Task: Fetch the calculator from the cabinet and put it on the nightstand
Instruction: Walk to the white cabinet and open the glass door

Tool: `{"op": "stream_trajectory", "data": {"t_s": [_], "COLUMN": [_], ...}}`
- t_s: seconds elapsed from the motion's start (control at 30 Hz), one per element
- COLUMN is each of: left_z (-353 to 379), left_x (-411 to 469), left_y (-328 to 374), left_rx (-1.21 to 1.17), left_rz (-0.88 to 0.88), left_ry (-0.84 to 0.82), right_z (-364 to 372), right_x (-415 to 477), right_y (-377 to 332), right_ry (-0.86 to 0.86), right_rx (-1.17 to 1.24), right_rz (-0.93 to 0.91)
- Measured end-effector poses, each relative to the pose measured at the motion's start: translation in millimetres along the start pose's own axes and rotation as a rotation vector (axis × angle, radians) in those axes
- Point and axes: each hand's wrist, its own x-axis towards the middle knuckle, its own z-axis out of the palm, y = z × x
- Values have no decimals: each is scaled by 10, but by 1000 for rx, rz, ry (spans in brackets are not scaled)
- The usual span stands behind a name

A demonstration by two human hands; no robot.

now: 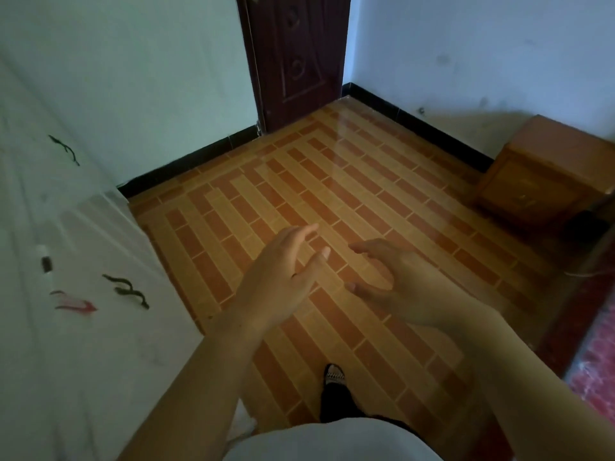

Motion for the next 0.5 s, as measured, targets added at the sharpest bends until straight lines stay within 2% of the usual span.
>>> {"op": "stream_trajectory", "data": {"t_s": [0.23,0.5], "left_z": [-365,-983], "left_x": [1116,1889], "left_y": [-184,-650], "left_rx": [58,52], "left_rz": [-106,-190], "left_ry": [122,264], "right_z": [-486,-741], "right_x": [1268,2666], "right_y": [255,22], "right_ry": [-85,-175], "right_rx": [-78,-32], "right_rz": [-83,-249]}}
